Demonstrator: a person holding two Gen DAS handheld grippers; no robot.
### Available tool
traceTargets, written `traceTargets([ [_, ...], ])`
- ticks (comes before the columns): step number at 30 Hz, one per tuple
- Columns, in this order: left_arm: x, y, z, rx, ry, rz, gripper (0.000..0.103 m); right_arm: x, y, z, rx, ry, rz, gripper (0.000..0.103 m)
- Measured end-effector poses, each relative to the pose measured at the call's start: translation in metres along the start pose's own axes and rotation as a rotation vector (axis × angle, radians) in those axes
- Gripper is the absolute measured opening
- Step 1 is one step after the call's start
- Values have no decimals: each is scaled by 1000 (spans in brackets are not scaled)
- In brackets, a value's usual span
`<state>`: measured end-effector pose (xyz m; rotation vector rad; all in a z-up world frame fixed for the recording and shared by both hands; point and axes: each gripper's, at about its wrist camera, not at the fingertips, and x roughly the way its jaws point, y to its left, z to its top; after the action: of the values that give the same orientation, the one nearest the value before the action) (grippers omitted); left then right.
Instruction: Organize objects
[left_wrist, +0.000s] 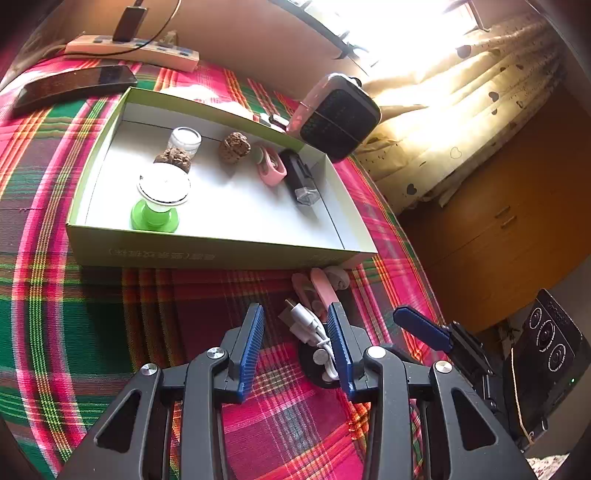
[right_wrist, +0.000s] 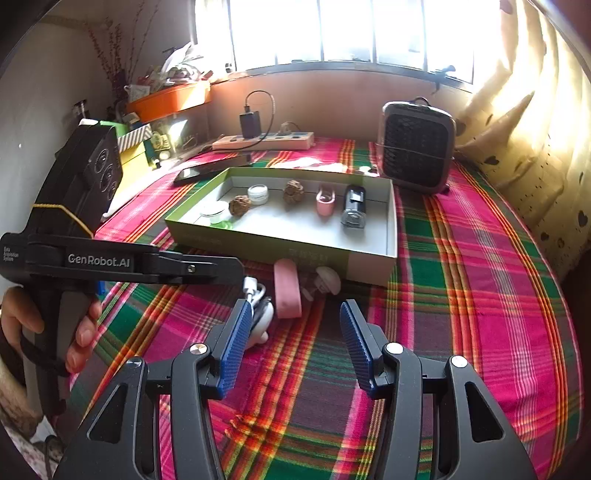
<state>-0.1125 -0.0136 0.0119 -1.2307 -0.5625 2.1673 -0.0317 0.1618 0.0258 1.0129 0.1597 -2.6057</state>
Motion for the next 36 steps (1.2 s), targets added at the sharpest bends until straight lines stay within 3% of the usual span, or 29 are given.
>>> traceTargets([
  [6,-3,3,-1,-9,-11,16,33,5,16,3,-79,2,62,50],
  [11,-4,4,-2,-10,-11,16,33,12,9,-1,-65,58,-1,47],
  [16,-3,6,-2,-13,-5,16,33,7,3,-3,-59,55,-55,47],
  [19,-2,7,-2,-15,-3,15,33,3,8,0,-85,29,-34,47],
  [26,-1,11,-5,-19,10,6,33,16,9,-3,-72,68,19,29],
  [36,7,8,-11,9,75,-65,36,20,7,-3,-40,88,62,24],
])
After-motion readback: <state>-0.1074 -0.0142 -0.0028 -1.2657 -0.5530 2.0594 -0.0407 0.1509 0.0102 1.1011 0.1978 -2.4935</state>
